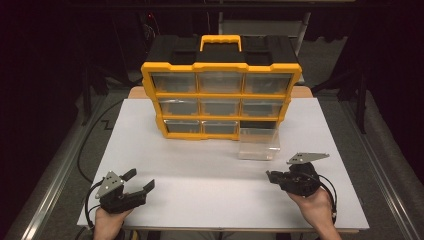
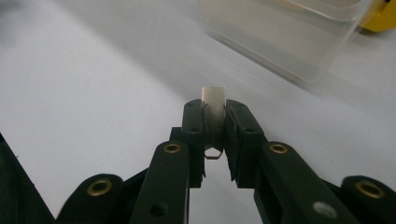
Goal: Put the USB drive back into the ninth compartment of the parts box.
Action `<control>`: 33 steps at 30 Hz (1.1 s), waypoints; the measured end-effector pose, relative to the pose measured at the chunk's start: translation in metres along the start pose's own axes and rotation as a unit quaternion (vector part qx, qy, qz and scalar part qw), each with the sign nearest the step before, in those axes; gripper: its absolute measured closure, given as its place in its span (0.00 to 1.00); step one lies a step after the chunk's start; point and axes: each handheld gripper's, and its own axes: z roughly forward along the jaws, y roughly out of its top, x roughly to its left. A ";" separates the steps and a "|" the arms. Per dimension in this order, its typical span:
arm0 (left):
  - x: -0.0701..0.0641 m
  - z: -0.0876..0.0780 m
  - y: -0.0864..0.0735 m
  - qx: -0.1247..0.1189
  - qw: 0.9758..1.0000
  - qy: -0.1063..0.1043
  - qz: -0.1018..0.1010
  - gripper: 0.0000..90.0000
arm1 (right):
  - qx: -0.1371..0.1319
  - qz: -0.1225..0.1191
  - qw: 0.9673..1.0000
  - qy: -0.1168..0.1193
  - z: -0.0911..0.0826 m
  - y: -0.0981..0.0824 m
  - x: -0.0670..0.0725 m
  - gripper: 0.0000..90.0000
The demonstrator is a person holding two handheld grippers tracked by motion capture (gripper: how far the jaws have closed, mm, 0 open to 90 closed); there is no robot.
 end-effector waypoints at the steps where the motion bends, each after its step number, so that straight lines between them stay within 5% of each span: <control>1: 0.000 0.000 0.000 0.000 1.000 0.000 0.000 0.23 | -0.004 -0.001 1.000 0.000 -0.002 0.001 0.000 0.88; 33: 0.000 0.001 0.000 0.001 1.000 -0.003 0.001 0.23 | -0.072 0.001 0.997 -0.002 -0.026 0.020 -0.006 0.88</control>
